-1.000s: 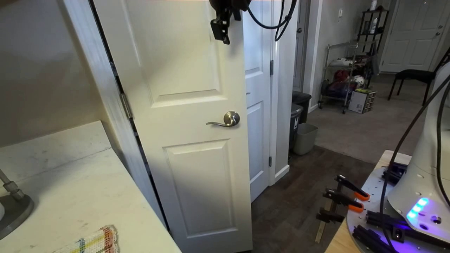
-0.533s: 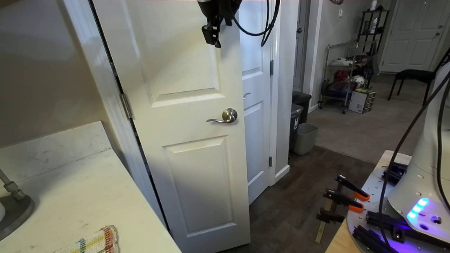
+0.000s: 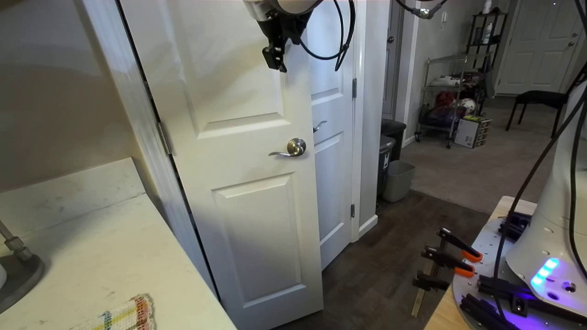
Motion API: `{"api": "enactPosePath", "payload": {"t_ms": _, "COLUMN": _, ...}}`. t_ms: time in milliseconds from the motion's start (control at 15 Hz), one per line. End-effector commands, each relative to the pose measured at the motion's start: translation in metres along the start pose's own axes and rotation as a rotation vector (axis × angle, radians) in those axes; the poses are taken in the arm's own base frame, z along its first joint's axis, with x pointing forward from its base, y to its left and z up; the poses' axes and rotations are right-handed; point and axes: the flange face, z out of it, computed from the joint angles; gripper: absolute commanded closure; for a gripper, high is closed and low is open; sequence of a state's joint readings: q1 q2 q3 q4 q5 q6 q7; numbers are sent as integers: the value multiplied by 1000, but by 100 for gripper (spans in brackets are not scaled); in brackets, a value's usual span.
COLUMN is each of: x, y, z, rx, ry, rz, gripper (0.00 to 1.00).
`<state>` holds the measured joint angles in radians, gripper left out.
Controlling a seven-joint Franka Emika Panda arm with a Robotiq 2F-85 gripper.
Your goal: Close the door on the left
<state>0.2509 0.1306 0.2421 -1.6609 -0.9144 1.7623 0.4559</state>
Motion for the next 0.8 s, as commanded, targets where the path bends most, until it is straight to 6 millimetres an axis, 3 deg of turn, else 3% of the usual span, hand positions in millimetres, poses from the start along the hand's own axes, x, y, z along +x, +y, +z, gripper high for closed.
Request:
{"api": "enactPosePath", "payload": {"t_ms": 0, "x": 1, "y": 0, "z": -1, "rx": 0, "ry": -1, "rz": 0, "gripper": 0}}
{"api": "enactPosePath", "payload": {"t_ms": 467, "x": 1, "y": 0, "z": -3, "rx": 1, "ry": 3, "rz": 1, "gripper": 0}}
{"api": "enactPosePath", "payload": {"t_ms": 733, "x": 15, "y": 2, "z": 11, "rx": -38, "ry": 22, "rz": -33, "gripper": 0}}
